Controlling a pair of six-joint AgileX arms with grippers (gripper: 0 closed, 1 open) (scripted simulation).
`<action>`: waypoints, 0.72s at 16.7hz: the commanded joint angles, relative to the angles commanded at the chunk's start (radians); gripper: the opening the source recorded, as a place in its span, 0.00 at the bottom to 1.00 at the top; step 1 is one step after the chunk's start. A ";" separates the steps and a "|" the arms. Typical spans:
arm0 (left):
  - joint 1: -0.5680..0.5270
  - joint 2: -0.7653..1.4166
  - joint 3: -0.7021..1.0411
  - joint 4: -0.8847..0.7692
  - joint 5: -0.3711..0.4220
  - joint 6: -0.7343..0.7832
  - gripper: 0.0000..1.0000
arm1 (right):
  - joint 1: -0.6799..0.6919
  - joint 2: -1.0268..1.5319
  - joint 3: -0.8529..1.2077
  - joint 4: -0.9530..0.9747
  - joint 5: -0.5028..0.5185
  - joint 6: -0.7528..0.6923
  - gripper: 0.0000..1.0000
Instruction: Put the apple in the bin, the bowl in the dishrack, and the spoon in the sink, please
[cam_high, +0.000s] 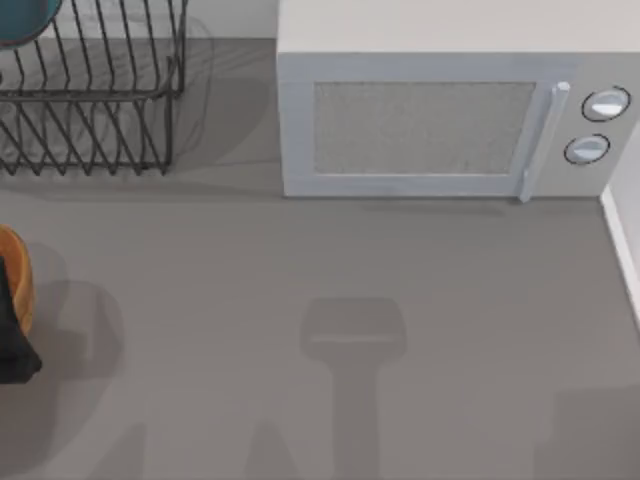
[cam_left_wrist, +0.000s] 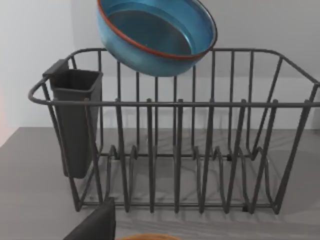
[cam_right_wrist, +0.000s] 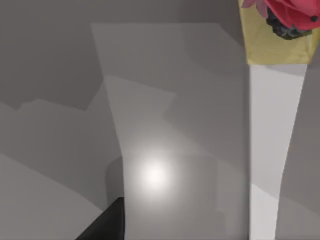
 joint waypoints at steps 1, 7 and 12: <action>0.000 0.000 0.000 0.000 0.000 0.000 1.00 | 0.000 0.000 0.000 0.000 0.000 0.000 0.77; 0.000 0.000 0.000 0.000 0.000 0.000 1.00 | 0.000 0.000 0.000 0.000 0.000 0.000 0.32; 0.000 0.000 0.000 0.000 0.000 0.000 1.00 | 0.000 0.000 0.000 0.000 0.000 0.000 0.00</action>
